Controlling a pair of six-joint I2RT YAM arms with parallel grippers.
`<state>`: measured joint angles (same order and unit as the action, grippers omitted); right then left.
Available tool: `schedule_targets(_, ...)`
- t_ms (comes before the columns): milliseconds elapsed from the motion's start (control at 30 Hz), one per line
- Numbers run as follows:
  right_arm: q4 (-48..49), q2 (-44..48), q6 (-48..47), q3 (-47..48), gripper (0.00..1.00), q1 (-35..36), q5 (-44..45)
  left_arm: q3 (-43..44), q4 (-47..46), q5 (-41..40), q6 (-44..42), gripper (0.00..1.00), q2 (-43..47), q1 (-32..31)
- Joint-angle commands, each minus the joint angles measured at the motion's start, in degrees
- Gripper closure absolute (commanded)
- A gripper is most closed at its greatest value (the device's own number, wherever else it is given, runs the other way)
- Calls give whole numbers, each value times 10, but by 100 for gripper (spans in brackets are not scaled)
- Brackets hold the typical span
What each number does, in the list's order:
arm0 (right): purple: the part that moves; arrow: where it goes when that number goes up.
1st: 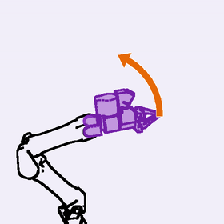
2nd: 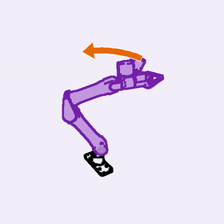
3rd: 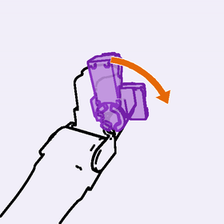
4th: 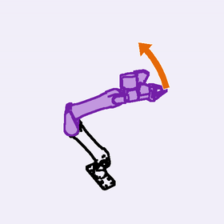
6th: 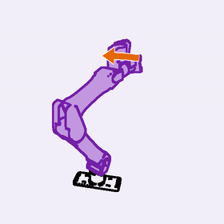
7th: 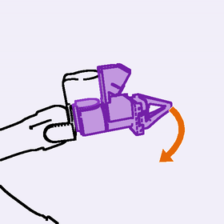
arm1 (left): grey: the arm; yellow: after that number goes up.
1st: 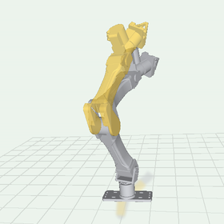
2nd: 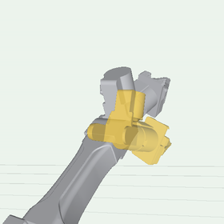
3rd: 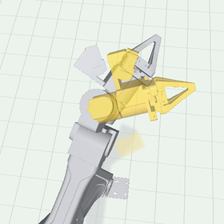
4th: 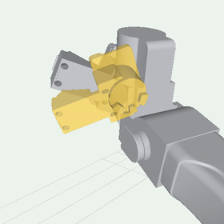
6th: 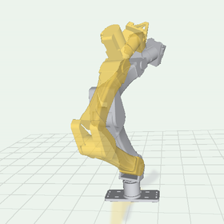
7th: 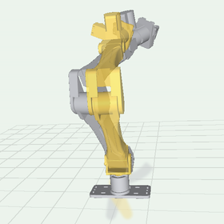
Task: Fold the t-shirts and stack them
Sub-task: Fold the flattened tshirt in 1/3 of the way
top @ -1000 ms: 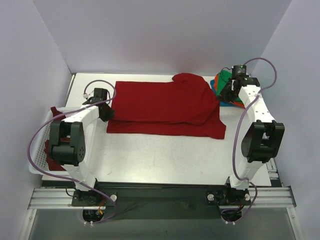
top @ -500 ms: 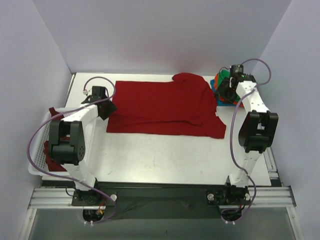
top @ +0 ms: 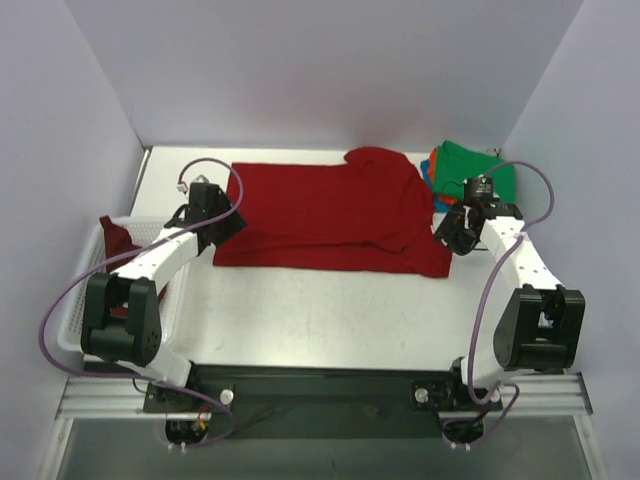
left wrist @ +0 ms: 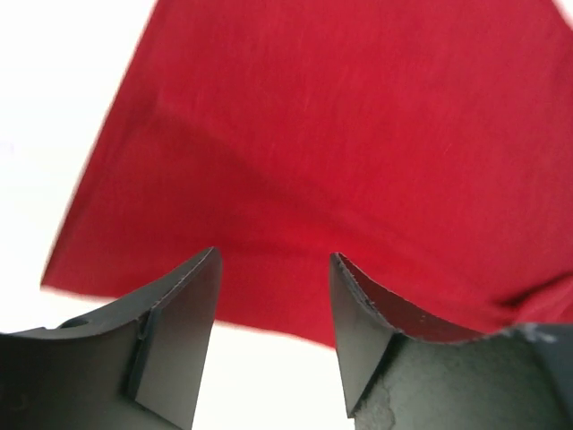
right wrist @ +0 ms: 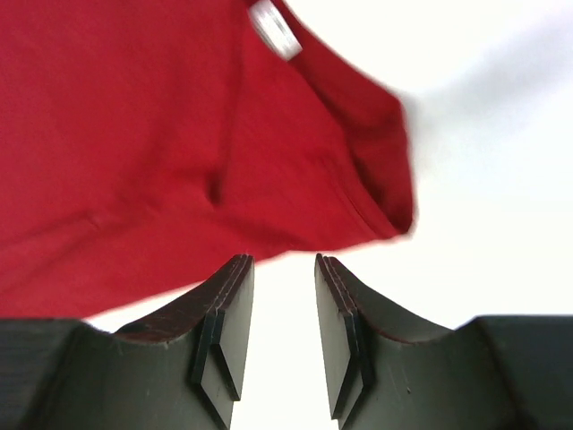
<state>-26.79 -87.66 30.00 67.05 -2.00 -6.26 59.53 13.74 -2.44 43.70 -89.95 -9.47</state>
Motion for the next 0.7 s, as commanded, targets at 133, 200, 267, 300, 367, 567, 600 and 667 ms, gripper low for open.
schedule_targets(133, 39, 47, -16, -110, 66, -22, 6, -95, -24, -49, 24, 44, 45, -40)
schedule_targets(200, 48, 41, -24, -117, 66, -22, 8, -102, -34, -42, 28, 46, 37, -40)
schedule_targets(267, 55, 22, -29, -119, 66, -23, 12, -104, -45, -35, 32, 47, 24, -40)
schedule_targets(300, 58, 16, -33, -118, 65, -23, 13, -106, -58, -33, 33, 48, 22, -41)
schedule_targets(367, 63, -3, -36, -112, 65, -23, 16, -104, -64, -37, 35, 48, 13, -41)
schedule_targets(567, 60, -41, -51, -100, 62, -24, 37, -81, -20, -74, 50, 51, -19, -41)
schedule_targets(600, 61, -40, -53, -101, 59, -24, 47, -81, -24, -74, 50, 51, -19, -41)
schedule_targets(667, 61, -45, -55, -100, 57, -24, 48, -81, -28, -75, 50, 51, -18, -41)
